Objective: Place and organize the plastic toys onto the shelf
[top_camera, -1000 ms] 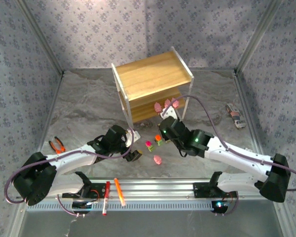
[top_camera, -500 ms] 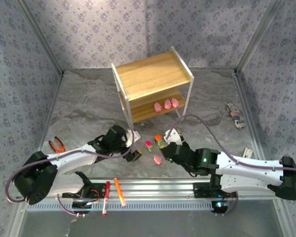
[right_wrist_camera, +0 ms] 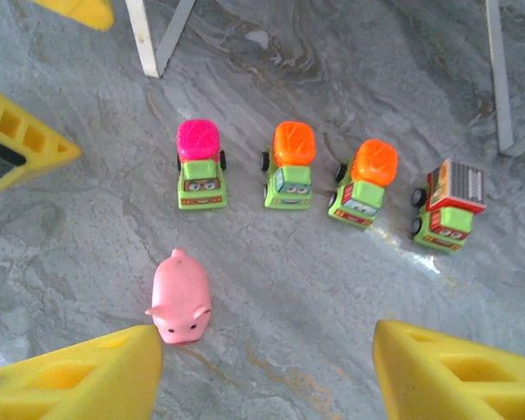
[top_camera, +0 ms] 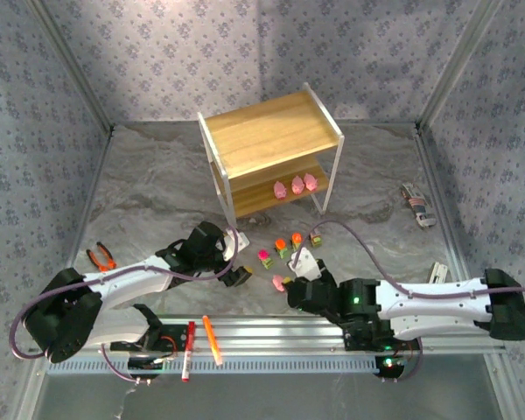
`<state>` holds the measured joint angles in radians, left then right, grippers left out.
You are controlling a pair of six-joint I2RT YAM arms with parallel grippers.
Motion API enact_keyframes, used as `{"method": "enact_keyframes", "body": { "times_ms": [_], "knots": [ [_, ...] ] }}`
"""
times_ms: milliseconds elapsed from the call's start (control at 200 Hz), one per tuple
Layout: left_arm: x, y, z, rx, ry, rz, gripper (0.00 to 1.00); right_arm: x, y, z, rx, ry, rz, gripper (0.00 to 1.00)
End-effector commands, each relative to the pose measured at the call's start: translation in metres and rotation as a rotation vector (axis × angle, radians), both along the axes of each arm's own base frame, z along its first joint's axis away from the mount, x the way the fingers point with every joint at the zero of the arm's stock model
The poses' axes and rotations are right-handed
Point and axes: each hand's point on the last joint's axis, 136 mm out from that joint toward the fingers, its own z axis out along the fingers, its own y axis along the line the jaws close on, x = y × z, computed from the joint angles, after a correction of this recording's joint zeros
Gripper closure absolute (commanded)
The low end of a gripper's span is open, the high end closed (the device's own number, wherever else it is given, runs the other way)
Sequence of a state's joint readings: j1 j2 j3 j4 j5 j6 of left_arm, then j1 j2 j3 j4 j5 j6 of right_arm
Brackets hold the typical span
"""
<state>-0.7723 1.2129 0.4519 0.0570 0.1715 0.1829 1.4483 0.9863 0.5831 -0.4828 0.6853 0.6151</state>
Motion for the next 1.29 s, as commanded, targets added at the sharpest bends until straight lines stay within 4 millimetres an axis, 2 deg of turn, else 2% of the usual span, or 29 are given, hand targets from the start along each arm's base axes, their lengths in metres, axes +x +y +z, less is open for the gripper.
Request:
{"method": "enact_keyframes", "body": {
  "times_ms": [0,315,600,705,959,1289],
  "knots": [
    [0.008,-0.010,0.018,-0.047,-0.034,-0.014,0.00,-0.002,0.003,-0.008,0.028,-0.002,-0.039,0.32],
    [0.008,-0.010,0.017,-0.044,-0.031,-0.015,0.00,-0.013,0.018,-0.034,-0.005,0.009,-0.040,0.30],
    [0.009,-0.010,0.017,-0.043,-0.032,-0.012,0.00,-0.018,0.030,-0.043,0.022,0.038,-0.014,0.29],
    [0.009,-0.009,0.017,-0.043,-0.031,-0.012,0.01,-0.020,0.036,-0.044,0.082,0.062,0.010,0.30],
    [0.009,-0.009,0.017,-0.040,-0.029,-0.011,0.00,-0.016,0.031,-0.047,0.110,0.085,-0.003,0.29],
    [0.008,-0.009,0.017,-0.044,-0.031,-0.012,0.01,-0.009,0.037,-0.060,0.183,0.152,-0.018,0.28]
  ]
}}
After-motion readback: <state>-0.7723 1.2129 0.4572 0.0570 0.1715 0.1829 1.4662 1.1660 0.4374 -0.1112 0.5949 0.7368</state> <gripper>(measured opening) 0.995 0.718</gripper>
